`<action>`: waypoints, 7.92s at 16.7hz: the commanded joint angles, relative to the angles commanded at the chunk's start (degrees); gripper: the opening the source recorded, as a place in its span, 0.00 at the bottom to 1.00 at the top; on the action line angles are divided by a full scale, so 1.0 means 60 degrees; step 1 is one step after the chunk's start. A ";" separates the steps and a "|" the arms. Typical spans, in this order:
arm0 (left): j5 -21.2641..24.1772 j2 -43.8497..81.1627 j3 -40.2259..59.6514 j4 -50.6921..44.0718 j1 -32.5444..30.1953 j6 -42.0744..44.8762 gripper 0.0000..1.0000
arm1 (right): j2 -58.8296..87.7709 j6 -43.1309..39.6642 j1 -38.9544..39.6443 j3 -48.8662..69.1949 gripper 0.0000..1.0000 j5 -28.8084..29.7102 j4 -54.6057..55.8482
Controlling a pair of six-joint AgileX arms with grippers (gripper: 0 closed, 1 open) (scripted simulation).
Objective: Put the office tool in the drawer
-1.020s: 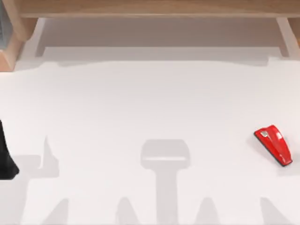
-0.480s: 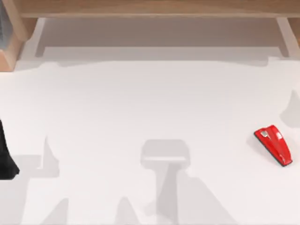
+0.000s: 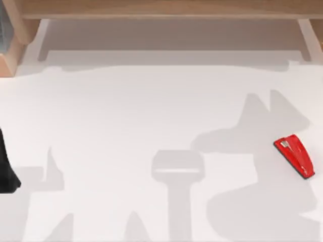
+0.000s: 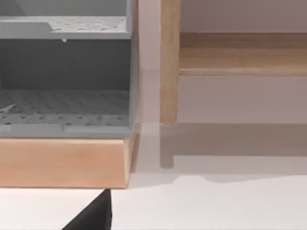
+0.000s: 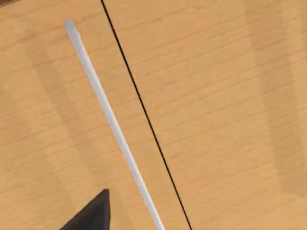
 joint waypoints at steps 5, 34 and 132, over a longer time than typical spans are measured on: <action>0.0000 0.0000 0.0000 0.0000 0.0000 0.0000 1.00 | 0.4440 -0.2469 -0.0589 0.1675 1.00 -0.1019 0.1859; 0.0000 0.0000 0.0000 0.0000 0.0000 0.0000 1.00 | 0.7200 -0.3599 -0.0589 0.3606 0.55 -0.1514 0.2196; 0.0000 0.0000 0.0000 0.0000 0.0000 0.0000 1.00 | 0.4291 -0.3528 -0.3610 -0.3904 1.00 -0.4598 0.6763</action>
